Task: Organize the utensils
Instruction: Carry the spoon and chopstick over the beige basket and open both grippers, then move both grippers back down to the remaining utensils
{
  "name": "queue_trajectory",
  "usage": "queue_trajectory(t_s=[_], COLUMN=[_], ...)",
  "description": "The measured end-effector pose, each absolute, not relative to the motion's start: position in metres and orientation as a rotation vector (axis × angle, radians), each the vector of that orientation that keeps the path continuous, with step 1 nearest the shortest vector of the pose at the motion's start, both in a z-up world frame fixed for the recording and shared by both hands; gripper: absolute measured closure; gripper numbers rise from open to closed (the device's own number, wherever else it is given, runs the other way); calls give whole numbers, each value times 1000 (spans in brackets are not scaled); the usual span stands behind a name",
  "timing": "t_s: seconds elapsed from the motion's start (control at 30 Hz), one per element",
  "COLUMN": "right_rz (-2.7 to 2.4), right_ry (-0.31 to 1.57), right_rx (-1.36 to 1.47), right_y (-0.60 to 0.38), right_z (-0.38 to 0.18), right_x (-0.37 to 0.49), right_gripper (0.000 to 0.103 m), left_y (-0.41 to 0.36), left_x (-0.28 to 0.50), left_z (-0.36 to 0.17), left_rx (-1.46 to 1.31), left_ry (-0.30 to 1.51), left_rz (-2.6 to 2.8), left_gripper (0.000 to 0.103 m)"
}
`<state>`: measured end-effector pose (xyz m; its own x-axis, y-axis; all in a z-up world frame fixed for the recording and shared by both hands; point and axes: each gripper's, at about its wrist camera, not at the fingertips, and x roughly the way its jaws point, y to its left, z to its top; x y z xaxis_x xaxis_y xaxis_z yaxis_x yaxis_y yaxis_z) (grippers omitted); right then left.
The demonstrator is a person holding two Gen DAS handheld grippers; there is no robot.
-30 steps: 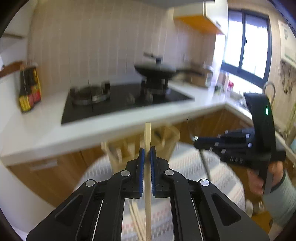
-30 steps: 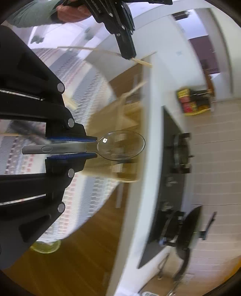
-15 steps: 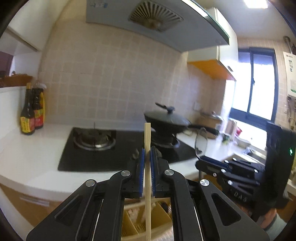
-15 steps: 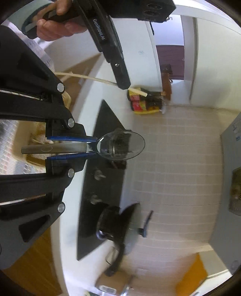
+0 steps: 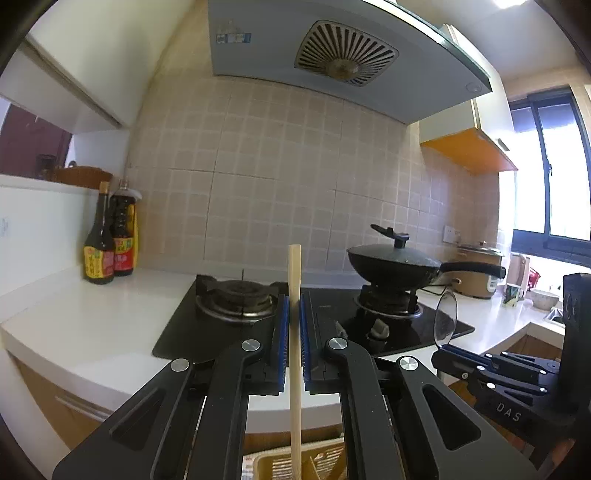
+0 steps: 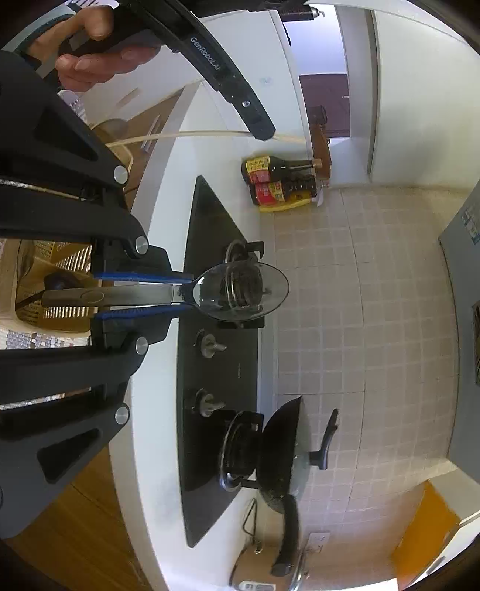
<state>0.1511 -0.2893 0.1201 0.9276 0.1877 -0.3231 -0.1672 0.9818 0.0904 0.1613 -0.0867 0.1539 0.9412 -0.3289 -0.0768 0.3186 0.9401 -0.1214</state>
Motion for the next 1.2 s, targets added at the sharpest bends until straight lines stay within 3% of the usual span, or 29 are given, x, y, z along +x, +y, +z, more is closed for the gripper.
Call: queue_trajectory(t_s=[0.17, 0.3, 0.5, 0.57, 0.63, 0.7, 1.0, 1.13, 1.2], right_rz=[176, 187, 203, 203, 202, 190, 163, 166, 176], right_ry=[375, 396, 428, 440, 461, 480, 771, 939, 1004], right_rx=[82, 94, 92, 87, 81, 78, 102, 151, 176], right_y=[-296, -300, -297, -294, -290, -287, -272, -272, -273], right_z=[116, 119, 131, 134, 137, 137, 96, 59, 41], right_x=[145, 130, 93, 80, 66, 56, 38, 42, 45], right_gripper=[90, 83, 81, 76, 60, 55, 55, 56, 57], left_y=[-82, -72, -56, -54, -52, -51, -50, -49, -46], left_x=[153, 141, 106, 91, 74, 62, 21, 27, 36], left_z=[154, 160, 175, 180, 184, 186, 158, 115, 92], left_rx=[-108, -143, -181, -180, -164, -151, -29, 38, 45], left_ry=[103, 114, 135, 139, 145, 154, 308, 485, 589], left_rz=[-343, -370, -437, -456, -473, -488, -494, -455, -450], left_gripper=[95, 69, 54, 54, 54, 50, 48, 48, 54])
